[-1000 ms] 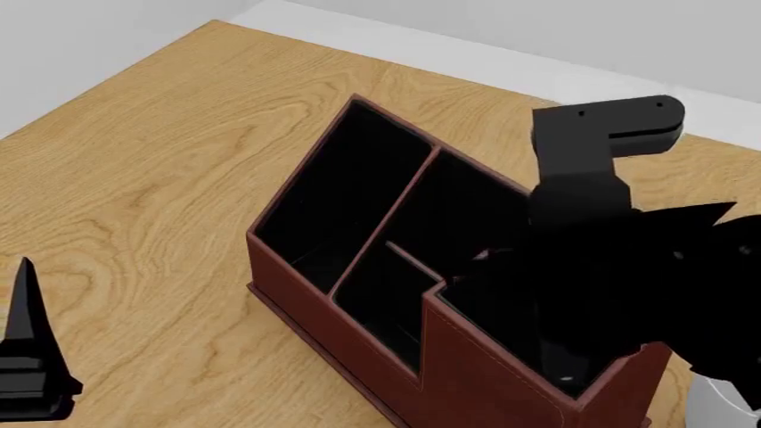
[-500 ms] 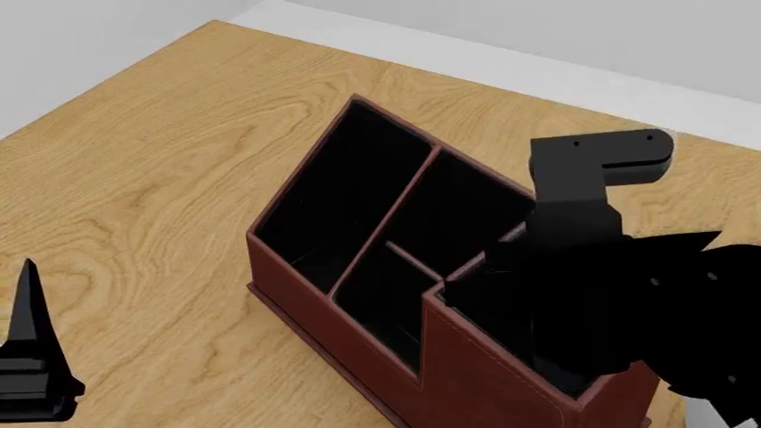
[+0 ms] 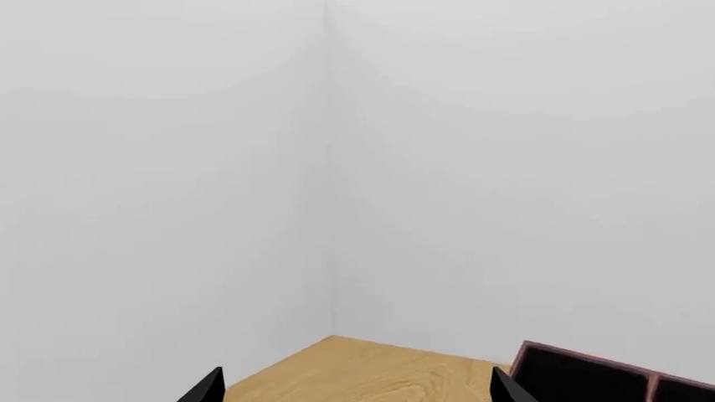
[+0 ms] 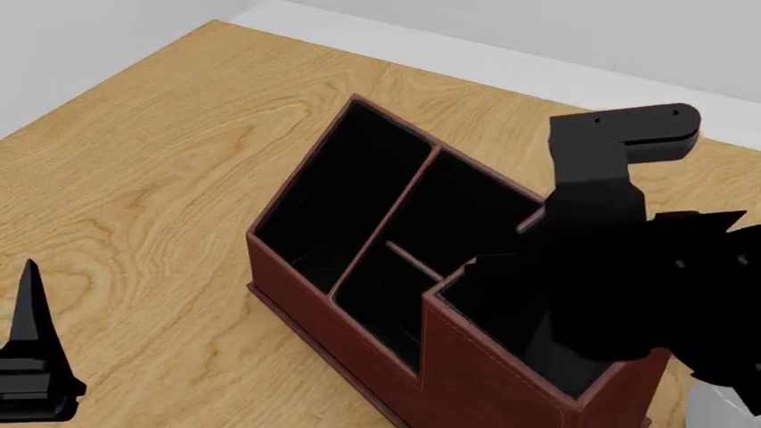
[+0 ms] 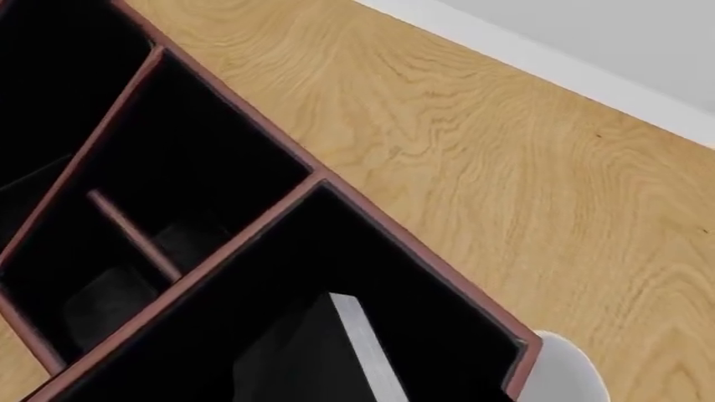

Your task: Pick up the book and place it in the right compartment of the caddy.

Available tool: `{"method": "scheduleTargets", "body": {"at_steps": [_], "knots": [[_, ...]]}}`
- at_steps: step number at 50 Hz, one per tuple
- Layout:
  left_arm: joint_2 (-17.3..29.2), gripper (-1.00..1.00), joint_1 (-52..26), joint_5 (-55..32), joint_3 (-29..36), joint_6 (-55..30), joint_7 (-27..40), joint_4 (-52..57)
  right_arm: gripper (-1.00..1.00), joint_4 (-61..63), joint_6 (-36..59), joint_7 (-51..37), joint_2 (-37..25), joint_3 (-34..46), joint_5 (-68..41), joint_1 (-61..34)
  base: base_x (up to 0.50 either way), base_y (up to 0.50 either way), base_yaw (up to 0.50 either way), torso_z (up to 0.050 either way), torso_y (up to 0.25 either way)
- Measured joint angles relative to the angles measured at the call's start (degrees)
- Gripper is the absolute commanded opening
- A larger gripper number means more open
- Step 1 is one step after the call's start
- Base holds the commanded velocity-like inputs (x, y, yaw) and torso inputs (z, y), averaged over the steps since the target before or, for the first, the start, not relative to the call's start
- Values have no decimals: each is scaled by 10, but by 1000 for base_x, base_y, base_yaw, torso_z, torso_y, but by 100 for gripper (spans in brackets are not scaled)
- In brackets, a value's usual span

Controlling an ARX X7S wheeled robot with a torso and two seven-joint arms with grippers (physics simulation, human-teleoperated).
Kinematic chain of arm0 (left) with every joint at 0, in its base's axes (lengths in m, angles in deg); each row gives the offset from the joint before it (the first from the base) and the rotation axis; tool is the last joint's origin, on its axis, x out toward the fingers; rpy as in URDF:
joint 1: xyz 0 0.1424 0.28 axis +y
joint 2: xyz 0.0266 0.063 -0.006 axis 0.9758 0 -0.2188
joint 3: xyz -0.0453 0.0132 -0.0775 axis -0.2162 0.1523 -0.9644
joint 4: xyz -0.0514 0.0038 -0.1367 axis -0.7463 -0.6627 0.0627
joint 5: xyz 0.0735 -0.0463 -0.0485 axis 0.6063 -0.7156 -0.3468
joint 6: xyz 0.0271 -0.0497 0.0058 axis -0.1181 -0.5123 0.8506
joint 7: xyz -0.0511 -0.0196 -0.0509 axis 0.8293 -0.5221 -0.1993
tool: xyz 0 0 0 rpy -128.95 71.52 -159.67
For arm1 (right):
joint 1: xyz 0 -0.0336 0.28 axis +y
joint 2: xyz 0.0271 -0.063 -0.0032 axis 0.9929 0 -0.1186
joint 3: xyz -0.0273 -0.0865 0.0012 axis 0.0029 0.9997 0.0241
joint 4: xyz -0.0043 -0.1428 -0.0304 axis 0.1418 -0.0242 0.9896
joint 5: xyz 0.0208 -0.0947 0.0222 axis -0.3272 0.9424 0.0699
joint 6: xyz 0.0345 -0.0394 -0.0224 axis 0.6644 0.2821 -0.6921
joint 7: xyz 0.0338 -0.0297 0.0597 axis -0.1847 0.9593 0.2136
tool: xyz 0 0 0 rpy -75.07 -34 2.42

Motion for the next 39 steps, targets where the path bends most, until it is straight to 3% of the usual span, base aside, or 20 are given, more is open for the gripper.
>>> {"method": "scheduleTargets", "body": {"at_steps": [39], "knots": [[7,100,6,-13,-9,0,6,15,100,70,49,-120,-34,-43,-105,-89,0,0,0,0,0]]}}
